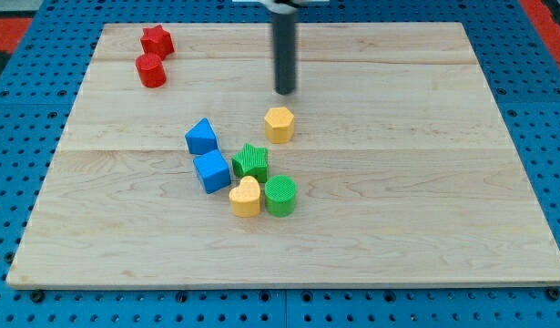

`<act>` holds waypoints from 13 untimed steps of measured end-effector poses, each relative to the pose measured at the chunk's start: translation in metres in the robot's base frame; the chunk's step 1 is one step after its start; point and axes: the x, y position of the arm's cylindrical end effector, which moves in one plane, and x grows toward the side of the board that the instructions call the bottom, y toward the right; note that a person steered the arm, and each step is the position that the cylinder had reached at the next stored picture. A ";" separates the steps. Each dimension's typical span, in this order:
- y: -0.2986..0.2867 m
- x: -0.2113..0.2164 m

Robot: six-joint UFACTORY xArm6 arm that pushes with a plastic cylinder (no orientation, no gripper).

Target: Place the hexagon and triangle below the red circle

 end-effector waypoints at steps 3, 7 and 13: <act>-0.138 0.032; -0.186 0.022; -0.177 0.084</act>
